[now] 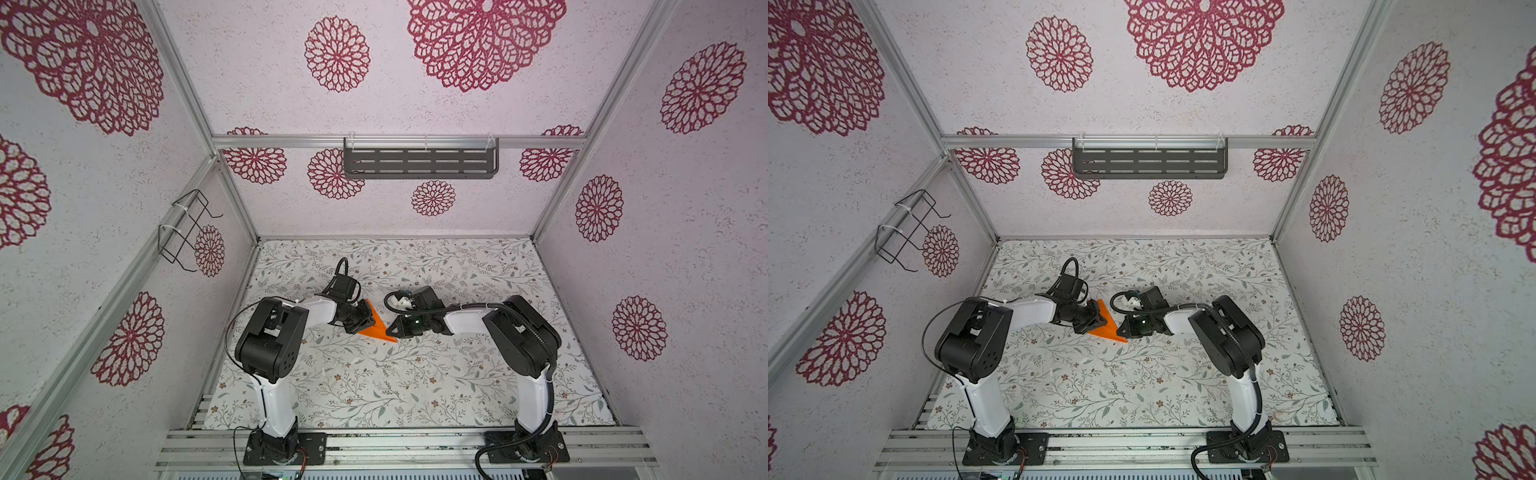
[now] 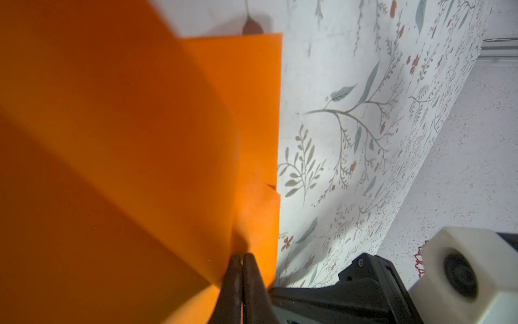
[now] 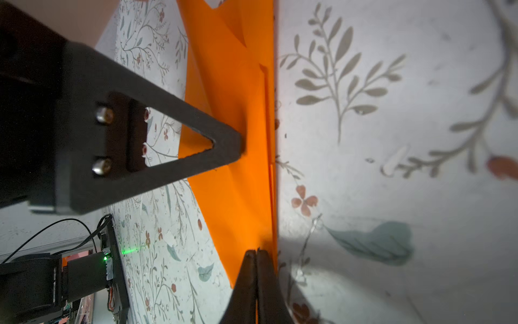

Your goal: Fold a paper plane with a square sheet of paper (pick it up from the middle)

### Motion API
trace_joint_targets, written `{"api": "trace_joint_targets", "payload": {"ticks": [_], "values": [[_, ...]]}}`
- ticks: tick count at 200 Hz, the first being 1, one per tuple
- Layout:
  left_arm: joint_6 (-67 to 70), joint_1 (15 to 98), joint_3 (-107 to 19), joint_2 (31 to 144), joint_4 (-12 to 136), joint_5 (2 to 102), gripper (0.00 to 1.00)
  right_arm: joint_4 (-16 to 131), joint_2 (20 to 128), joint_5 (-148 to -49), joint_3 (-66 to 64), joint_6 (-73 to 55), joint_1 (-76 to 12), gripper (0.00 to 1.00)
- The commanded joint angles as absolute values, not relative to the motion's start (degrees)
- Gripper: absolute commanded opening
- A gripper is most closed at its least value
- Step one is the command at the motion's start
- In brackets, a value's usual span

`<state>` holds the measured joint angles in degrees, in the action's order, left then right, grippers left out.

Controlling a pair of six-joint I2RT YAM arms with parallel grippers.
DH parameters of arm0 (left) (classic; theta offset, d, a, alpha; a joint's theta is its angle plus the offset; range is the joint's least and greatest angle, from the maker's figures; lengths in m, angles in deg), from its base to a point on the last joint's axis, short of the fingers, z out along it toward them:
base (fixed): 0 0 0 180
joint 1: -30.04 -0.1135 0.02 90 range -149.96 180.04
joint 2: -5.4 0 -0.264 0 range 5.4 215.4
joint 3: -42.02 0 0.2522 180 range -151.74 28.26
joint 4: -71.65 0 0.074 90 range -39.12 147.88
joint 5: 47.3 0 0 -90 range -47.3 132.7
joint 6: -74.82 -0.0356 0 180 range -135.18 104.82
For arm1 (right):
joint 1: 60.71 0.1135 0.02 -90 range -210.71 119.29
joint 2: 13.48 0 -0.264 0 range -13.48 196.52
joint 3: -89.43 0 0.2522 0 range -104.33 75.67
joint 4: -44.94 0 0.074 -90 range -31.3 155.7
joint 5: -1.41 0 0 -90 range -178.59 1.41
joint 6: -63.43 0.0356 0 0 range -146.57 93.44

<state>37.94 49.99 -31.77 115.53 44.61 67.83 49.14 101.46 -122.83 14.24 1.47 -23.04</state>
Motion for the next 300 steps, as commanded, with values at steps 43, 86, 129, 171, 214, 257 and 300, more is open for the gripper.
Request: {"api": "trace_joint_targets", "payload": {"ticks": [43, 86, 129, 171, 214, 257, 300], "values": [[37.7, 49.6, -30.8, 120.1, 37.4, 61.1, 0.06, 55.6, 98.2, -122.5, 19.5, -1.5, -22.7, 0.08], [37.6, 49.6, -31.0, 120.1, 37.0, 61.1, 0.06, 56.5, 96.7, -123.5, 21.1, -2.5, -22.7, 0.08], [36.8, 49.6, -31.3, 119.7, 36.9, 61.7, 0.05, 54.7, 91.5, -119.4, 20.3, -5.9, -22.4, 0.08], [36.6, 49.6, -31.4, 119.7, 36.5, 62.5, 0.05, 53.3, 88.4, -107.3, 17.9, -14.8, -18.7, 0.1], [37.4, 49.4, -31.4, 120.6, 36.8, 64.3, 0.05, 51.9, 93.0, -105.2, 14.0, -18.8, -17.1, 0.09], [37.8, 49.0, -30.9, 120.9, 36.9, 65.2, 0.05, 51.9, 96.3, -105.5, 12.1, -21.0, -16.3, 0.07], [37.8, 48.7, -31.3, 121.8, 36.5, 65.8, 0.05, 54.2, 98.5, -104.5, 11.1, -22.1, -16.1, 0.06]]}}
